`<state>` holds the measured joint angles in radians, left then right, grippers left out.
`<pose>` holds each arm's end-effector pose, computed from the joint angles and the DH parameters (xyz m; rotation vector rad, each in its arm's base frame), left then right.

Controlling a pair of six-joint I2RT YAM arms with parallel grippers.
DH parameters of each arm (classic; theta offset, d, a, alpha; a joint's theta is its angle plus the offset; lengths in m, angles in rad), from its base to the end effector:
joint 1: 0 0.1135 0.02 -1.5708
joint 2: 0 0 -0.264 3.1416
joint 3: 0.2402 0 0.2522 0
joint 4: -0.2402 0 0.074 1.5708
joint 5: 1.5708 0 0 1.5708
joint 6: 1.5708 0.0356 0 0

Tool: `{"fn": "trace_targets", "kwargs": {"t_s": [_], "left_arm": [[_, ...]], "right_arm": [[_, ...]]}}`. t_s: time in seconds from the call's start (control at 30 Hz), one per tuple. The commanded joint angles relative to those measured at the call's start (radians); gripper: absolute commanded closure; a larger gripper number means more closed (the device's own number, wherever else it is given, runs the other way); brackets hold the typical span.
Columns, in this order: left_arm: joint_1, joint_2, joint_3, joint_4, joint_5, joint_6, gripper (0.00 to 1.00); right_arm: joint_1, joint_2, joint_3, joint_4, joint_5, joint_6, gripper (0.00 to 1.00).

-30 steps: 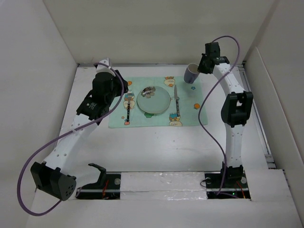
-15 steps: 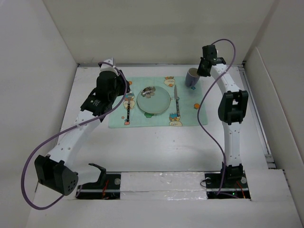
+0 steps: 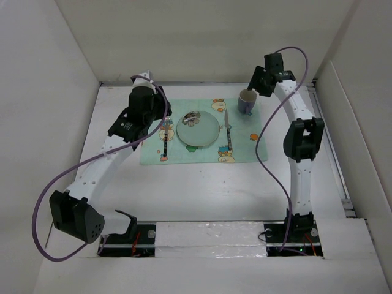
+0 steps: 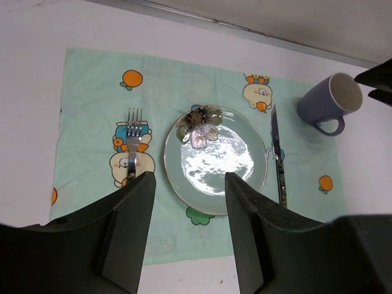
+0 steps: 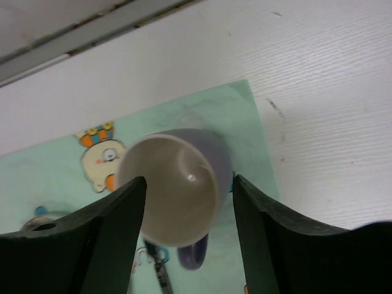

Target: Set the dinner table for one person

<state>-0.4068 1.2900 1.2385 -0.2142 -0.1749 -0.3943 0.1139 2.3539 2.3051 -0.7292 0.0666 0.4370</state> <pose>0.2778 -0.1129 0.3858 -0.1122 1.8477 -0.4013 0.5287 0.0581 0.2717 0.4111 2.3186 0.1925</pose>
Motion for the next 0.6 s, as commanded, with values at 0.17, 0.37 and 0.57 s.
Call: {"fn": "trace_targets", "kwargs": {"t_s": [0.17, 0.37, 0.57], "left_arm": [[-0.004, -0.003, 0.144, -0.002, 0.041, -0.005, 0.53], [0.005, -0.078, 0.245, 0.035, -0.012, -0.031, 0.51], [0.014, -0.231, 0.279, 0.044, -0.187, 0.018, 0.45]], "right_arm": [[-0.030, -0.402, -0.113, 0.145, -0.159, 0.074, 0.46], [-0.039, -0.692, -0.401, 0.272, -0.176, 0.098, 0.00], [-0.106, -1.183, -0.864, 0.625, -0.073, 0.200, 0.00]]}}
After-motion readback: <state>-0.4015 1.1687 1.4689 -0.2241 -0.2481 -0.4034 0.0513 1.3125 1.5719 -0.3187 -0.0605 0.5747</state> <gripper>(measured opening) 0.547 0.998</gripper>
